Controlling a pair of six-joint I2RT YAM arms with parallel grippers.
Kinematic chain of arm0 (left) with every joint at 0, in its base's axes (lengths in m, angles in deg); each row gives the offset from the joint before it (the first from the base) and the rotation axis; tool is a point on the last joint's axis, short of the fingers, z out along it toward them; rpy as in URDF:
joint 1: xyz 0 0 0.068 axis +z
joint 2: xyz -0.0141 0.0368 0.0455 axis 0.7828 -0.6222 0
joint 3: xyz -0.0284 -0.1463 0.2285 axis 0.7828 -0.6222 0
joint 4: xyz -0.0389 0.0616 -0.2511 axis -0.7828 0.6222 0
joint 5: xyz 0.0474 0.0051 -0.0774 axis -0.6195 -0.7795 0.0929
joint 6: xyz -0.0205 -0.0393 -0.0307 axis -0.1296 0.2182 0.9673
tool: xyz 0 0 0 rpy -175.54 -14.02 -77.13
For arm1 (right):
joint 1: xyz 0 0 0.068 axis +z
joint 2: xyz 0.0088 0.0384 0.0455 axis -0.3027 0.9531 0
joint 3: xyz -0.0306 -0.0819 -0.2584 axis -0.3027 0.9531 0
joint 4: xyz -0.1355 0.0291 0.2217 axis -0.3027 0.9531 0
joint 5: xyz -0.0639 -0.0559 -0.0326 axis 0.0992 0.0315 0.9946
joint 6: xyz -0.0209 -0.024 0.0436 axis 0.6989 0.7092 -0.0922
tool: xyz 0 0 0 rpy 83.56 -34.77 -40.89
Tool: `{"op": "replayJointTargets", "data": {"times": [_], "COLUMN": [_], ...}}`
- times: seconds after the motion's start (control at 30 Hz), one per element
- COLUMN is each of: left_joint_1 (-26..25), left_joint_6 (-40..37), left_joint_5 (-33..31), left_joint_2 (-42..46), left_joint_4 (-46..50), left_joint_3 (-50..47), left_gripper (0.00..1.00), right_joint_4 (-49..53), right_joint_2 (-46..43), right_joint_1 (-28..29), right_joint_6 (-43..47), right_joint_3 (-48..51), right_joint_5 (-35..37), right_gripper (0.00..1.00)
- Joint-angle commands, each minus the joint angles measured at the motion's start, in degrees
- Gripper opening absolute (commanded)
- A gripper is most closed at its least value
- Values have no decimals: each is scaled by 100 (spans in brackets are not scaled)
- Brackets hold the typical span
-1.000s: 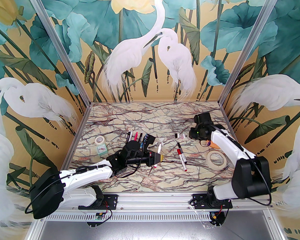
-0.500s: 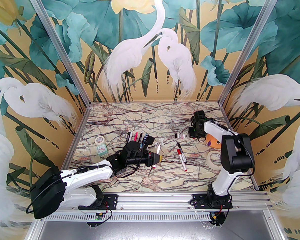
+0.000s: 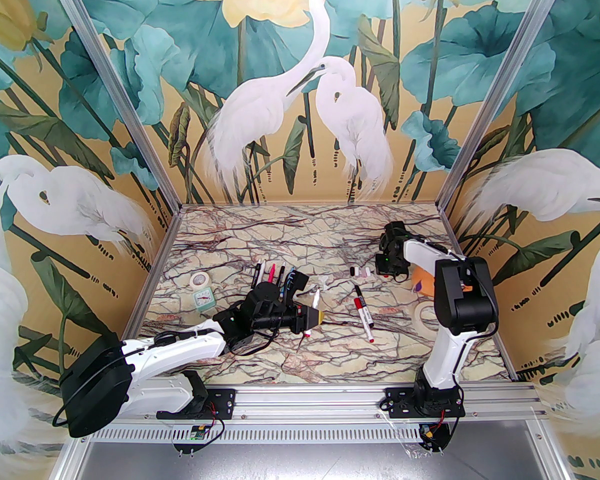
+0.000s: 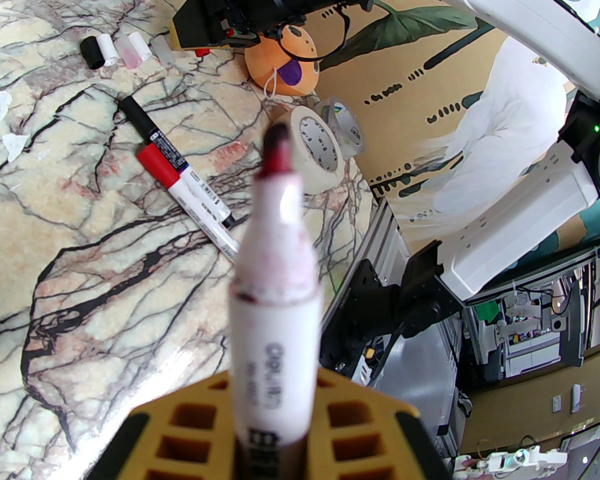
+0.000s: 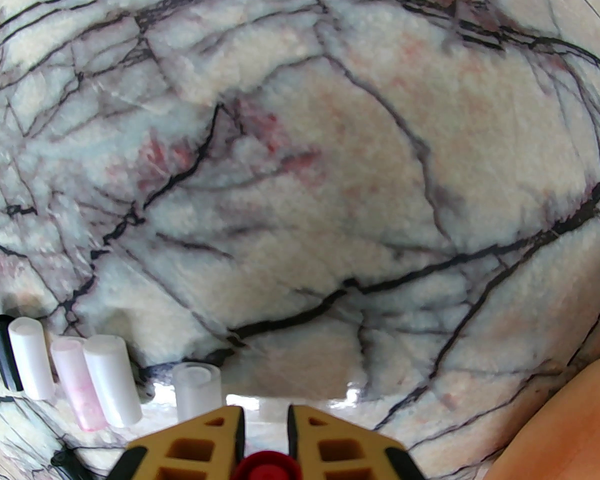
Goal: Open the pen caps
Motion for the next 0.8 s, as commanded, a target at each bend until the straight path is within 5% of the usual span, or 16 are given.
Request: {"op": "replayJointTargets", "data": {"times": [0.0, 0.77], "left_joint_1": [38, 39], "left_joint_6": [4, 20], "left_joint_5": [-24, -19], "left_joint_2": [-95, -105], "left_joint_4": [-124, -153], "left_joint_3": [-66, -108], "left_gripper": [7, 7], "right_joint_4": [-34, -91], "right_joint_2": [48, 203], "right_joint_1": [-39, -36], "right_joint_6": [87, 1], "right_joint_3": [-167, -229], "right_joint_5": [-188, -530], "right_gripper": [14, 20]}}
